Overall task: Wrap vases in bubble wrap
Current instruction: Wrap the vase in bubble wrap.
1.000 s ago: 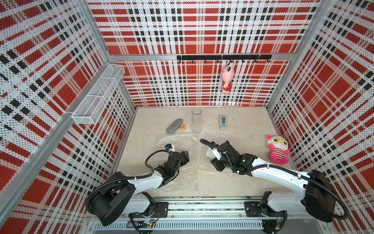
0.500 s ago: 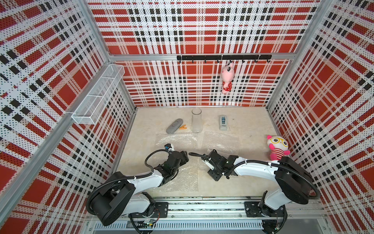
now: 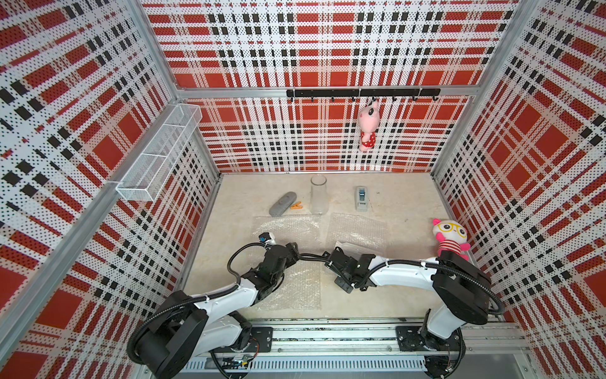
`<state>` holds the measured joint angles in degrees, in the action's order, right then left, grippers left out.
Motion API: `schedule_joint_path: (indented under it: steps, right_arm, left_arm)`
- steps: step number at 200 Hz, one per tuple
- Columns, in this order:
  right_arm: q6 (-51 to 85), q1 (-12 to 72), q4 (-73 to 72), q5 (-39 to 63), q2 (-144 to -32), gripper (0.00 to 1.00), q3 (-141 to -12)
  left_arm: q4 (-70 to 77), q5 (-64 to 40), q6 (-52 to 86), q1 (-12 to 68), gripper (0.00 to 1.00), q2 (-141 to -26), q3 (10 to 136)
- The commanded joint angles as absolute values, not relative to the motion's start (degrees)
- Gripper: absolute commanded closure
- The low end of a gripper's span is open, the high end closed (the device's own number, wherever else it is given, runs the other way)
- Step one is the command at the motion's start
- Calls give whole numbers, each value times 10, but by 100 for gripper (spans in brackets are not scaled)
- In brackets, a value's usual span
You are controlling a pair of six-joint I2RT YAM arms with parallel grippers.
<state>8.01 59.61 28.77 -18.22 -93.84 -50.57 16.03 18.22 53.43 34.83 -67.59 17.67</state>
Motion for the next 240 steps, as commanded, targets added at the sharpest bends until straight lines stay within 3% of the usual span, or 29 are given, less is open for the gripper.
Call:
schedule_joint_path:
  steps: [1,95,180,240]
  right_arm:
    - [77,600,274,-234,-894,100,-494]
    - [52,577,258,-302,-828,100,-502]
    - [14,496,214,-262,-850,100,-539]
    - [-2,435,189,-167,-905,100,-559]
  left_arm:
    - [155,181,526,346,25,-671,171]
    - [186,192,523,415,25,-724,199]
    - [221,194,514,495,24,-794,239]
    - [259,165,499,528,16,-876,283]
